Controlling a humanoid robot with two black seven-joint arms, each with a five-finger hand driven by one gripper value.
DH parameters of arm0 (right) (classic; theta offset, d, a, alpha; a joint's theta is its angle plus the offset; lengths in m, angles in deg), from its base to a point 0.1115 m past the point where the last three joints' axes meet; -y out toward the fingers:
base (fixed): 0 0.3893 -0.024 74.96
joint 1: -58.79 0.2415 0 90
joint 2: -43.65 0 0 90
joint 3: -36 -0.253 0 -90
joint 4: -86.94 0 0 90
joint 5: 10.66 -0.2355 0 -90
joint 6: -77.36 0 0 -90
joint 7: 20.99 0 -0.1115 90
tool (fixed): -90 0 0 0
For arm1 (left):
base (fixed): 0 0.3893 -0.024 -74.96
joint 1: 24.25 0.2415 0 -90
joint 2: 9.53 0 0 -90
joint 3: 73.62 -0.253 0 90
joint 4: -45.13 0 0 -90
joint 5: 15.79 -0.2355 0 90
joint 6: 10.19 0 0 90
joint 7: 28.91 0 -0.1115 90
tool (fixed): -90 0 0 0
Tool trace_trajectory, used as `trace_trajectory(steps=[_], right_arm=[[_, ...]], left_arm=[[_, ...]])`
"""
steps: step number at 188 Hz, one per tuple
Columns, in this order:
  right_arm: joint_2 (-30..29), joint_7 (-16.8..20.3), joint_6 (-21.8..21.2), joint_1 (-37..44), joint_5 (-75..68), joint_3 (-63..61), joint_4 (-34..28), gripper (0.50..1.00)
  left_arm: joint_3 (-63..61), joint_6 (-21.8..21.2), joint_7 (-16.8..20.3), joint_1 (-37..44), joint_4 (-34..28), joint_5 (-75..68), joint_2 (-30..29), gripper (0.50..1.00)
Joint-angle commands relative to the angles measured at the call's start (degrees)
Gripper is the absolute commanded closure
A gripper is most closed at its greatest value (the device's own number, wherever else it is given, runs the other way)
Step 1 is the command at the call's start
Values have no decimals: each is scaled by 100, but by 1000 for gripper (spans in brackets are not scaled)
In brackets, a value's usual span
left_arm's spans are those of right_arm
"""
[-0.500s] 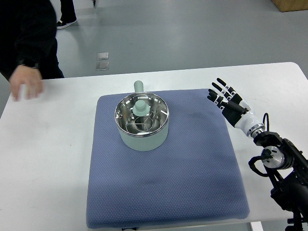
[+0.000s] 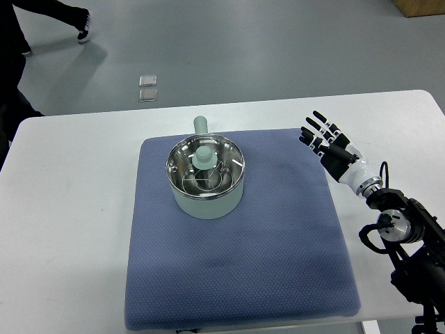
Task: Open lid and place right of pot
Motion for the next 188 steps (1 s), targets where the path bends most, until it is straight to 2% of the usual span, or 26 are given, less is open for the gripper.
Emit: trace_trajectory(steps=[1,141,188], right_arm=[[0,0,0,2,0,-1,0,572],[17,-9,0,81,-9,-19,-9,572],[228,-9,18,221,-9,8,-35,572]], left_arm=[[0,1,0,0,-3,0,0,500],[8,1,0,0,-3,0,0,500],[8,1,0,0,-3,0,0,500]])
